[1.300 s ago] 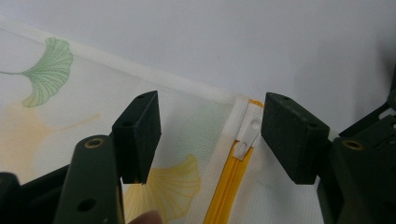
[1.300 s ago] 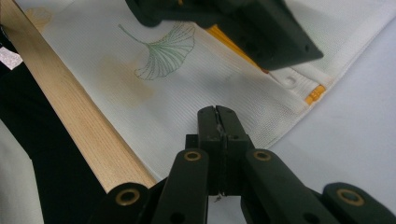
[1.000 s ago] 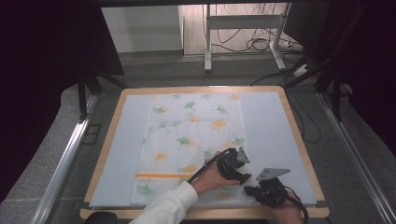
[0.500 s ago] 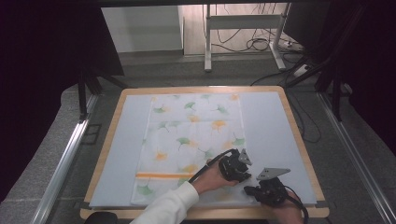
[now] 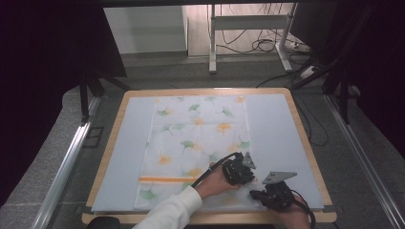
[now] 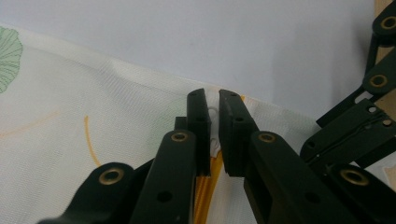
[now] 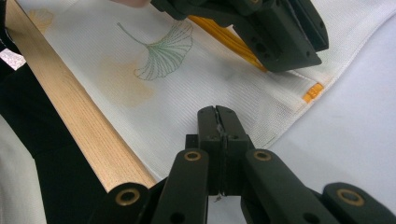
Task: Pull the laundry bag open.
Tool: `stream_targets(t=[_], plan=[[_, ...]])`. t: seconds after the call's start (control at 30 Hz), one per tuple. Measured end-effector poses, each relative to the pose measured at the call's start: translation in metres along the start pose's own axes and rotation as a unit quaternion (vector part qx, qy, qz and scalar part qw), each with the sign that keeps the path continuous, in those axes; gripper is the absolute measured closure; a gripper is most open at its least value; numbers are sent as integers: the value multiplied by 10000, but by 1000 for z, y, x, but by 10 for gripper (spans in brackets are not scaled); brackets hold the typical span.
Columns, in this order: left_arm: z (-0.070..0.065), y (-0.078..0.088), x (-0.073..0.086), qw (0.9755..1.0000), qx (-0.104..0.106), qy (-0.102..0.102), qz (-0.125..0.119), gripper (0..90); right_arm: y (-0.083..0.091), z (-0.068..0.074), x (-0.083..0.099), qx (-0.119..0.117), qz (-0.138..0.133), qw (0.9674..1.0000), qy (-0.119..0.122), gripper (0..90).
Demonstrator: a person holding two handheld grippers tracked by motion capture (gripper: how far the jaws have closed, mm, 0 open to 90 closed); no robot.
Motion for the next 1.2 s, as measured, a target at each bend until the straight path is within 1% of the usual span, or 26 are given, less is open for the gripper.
stream_targets(t=[0.17, 0.23, 0.33, 0.4, 0.43, 0.53, 0.6, 0.73, 0.8, 0.9, 0.97, 1.2], plan=[[-2, 1, -1, 9999, -79, -66, 34, 845, 0, 0, 0, -9, 5, 10000, -10, 888], [-3, 1, -1, 9999, -58, -100, 21, 847, 0, 0, 0, -6, 8, 10000, -6, 889], [-2, 0, -1, 10000, -43, -75, 39, 849, 0, 0, -1, -2, 10, 10000, -18, 889], [-3, 0, -1, 9999, -66, -90, 51, 849, -1, 0, -2, 62, 4, 10000, 0, 888], [-4, -1, -2, 9999, -72, -83, 45, 849, -3, 1, -5, 107, 2, 9999, 52, 888], [-3, -1, -2, 9999, -55, -76, 55, 850, -9, 2, -11, 153, 27, 9998, 142, 889], [-2, 0, -1, 9999, -43, -90, 61, 850, -10, 1, -13, 182, 25, 9997, 143, 890], [-2, 0, -1, 9999, -56, -136, 67, 850, -8, -4, -11, 234, -12, 9997, -52, 892], [-2, 0, -1, 9998, -72, -147, 67, 850, -6, -8, -10, 204, -37, 9996, -192, 892], [-2, 1, 0, 9998, -88, -160, 64, 851, -6, -10, -9, 139, -62, 9994, -310, 894], [-2, 1, 1, 9999, -84, -139, 61, 850, -5, -11, -9, 116, -54, 9992, -372, 894], [-2, 3, 2, 9996, -136, -231, 99, 851, -5, -14, -8, 34, -104, 9987, -502, 895]])
Point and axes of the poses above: each handheld gripper's, and its own axes: y roughly backward along the jaws, x roughly out of its underside, z roughly to its left, the point moved 2 cm from there along -y, roughly forward along the jaws, and after that the axes turned 5 degrees about -x, right-handed, at the moved point
